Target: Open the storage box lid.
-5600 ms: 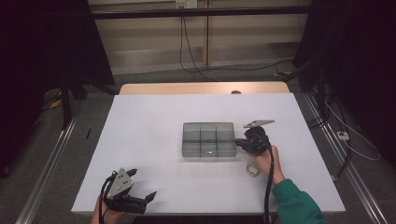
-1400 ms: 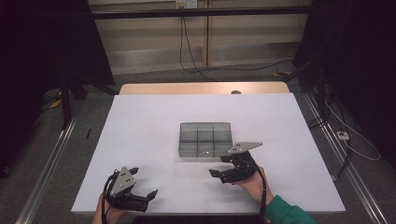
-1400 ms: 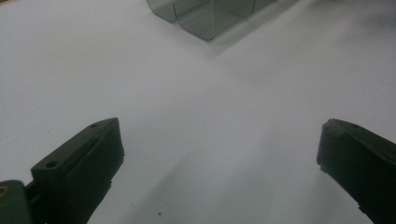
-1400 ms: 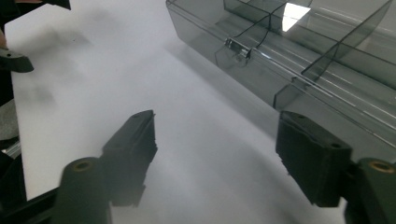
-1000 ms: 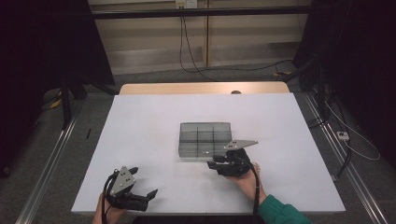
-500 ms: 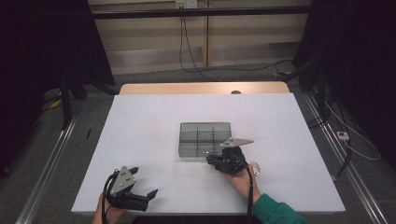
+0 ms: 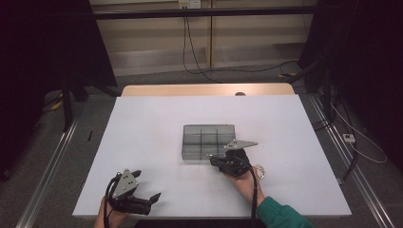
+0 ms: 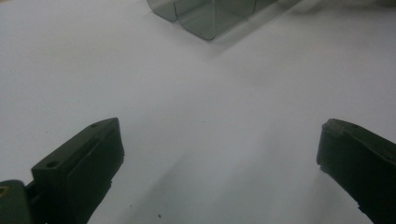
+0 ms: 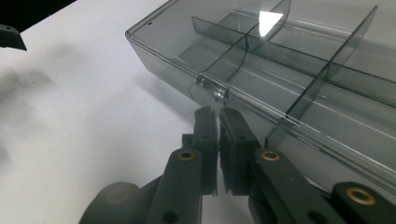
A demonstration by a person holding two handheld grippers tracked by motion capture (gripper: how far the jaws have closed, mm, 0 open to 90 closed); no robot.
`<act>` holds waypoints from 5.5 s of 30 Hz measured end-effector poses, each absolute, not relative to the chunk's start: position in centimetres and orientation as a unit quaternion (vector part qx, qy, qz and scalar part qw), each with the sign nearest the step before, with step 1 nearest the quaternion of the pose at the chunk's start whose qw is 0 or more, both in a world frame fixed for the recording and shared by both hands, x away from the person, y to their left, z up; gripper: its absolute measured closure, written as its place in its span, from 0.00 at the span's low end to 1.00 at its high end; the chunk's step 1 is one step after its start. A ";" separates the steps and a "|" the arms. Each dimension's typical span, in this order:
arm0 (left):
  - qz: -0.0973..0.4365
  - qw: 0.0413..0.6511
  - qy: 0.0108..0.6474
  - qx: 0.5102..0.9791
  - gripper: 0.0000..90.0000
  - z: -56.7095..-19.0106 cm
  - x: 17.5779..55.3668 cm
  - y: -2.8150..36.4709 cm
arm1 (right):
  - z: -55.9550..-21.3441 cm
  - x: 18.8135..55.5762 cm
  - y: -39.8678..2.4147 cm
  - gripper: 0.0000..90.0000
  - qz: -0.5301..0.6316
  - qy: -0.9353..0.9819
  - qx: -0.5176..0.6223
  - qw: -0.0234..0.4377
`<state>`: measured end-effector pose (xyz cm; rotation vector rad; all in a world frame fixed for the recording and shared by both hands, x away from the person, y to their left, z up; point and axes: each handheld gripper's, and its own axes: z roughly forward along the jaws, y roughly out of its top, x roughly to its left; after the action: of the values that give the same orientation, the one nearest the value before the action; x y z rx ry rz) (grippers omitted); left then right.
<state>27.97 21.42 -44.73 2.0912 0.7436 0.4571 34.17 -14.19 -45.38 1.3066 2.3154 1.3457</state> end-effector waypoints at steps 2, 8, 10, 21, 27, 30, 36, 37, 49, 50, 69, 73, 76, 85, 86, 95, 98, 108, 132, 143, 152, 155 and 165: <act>0.183 0.425 0.297 0.835 0.01 -44.7 28.0 21.5 | -45.4 34.2 -14.2 0.95 0.451 0.775 0.436 0.079; 0.182 0.424 0.296 0.836 0.01 -44.8 28.0 21.4 | -45.6 34.2 -14.3 0.97 0.456 0.773 0.433 0.078; 0.182 0.425 0.299 0.835 0.01 -44.8 28.0 21.4 | -45.6 34.2 -14.3 0.97 0.457 0.773 0.433 0.080; 0.186 0.421 0.298 0.836 0.01 -44.7 28.0 21.5 | -45.6 34.1 -14.3 0.97 0.458 0.773 0.430 0.085; 0.187 0.421 0.299 0.836 0.01 -44.8 28.0 21.5 | -45.6 34.1 -14.3 0.97 0.460 0.773 0.428 0.087; 0.186 0.420 0.299 0.836 0.01 -44.8 28.0 21.5 | -45.6 34.1 -14.3 0.97 0.461 0.773 0.428 0.087; 0.185 0.422 0.297 0.837 0.01 -44.8 28.0 21.5 | -45.6 34.1 -14.4 0.97 0.464 0.773 0.424 0.088; 0.185 0.422 0.298 0.836 0.01 -44.8 27.9 21.5 | -45.6 34.1 -14.4 0.97 0.464 0.773 0.424 0.087; 0.186 0.422 0.298 0.836 0.01 -44.8 27.9 21.5 | -45.5 34.0 -14.5 0.97 0.474 0.770 0.417 0.090; 0.186 0.422 0.298 0.836 0.01 -44.8 27.9 21.5 | -45.5 34.0 -14.5 0.97 0.474 0.770 0.418 0.090; 0.187 0.423 0.299 0.835 0.01 -44.6 27.8 21.3 | -44.9 34.0 -14.6 0.96 0.484 0.762 0.416 0.105; 0.186 0.424 0.302 0.833 0.00 -44.5 28.0 21.0 | -44.6 34.0 -14.7 0.96 0.488 0.760 0.415 0.106; 0.187 0.422 0.304 0.833 0.00 -44.3 28.3 20.9 | -44.6 34.0 -14.7 0.96 0.487 0.762 0.413 0.107; 0.182 0.429 0.312 0.828 0.00 -43.8 29.6 19.6 | -44.2 34.0 -14.7 0.96 0.487 0.763 0.409 0.110; 0.179 0.431 0.314 0.827 0.00 -43.8 29.7 19.3 | -44.2 34.1 -14.7 0.96 0.486 0.764 0.409 0.109; 0.170 0.428 0.313 0.830 0.04 -43.5 31.1 17.5 | -44.1 34.1 -14.7 0.96 0.487 0.764 0.409 0.108; 0.172 0.425 0.313 0.831 0.09 -43.3 31.5 17.1 | -44.1 34.0 -14.7 0.96 0.486 0.766 0.407 0.109; 0.186 0.405 0.310 0.840 0.22 -42.3 34.3 14.8 | -44.0 34.0 -14.7 0.96 0.488 0.764 0.406 0.112; 0.187 0.416 0.308 0.835 0.68 -42.2 36.5 11.8 | -43.9 34.1 -14.8 0.96 0.492 0.762 0.405 0.111; 0.204 0.435 0.299 0.824 0.73 -42.2 36.2 11.8 | -43.7 33.9 -14.8 0.97 0.492 0.762 0.405 0.117; 0.214 0.459 0.293 0.811 0.77 -42.1 36.2 12.3 | -43.1 33.6 -16.7 0.85 0.480 0.759 0.419 0.137; 0.216 0.466 0.290 0.808 0.78 -42.1 36.2 12.4 | -43.0 33.4 -17.4 0.81 0.474 0.759 0.422 0.146; 0.217 0.476 0.286 0.803 0.80 -42.1 36.1 12.6 | -42.5 33.3 -20.4 0.78 0.442 0.751 0.449 0.197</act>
<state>36.12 12.57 -42.07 1.9621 0.6980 0.5310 33.31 -20.44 -42.51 1.2581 2.1039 1.2368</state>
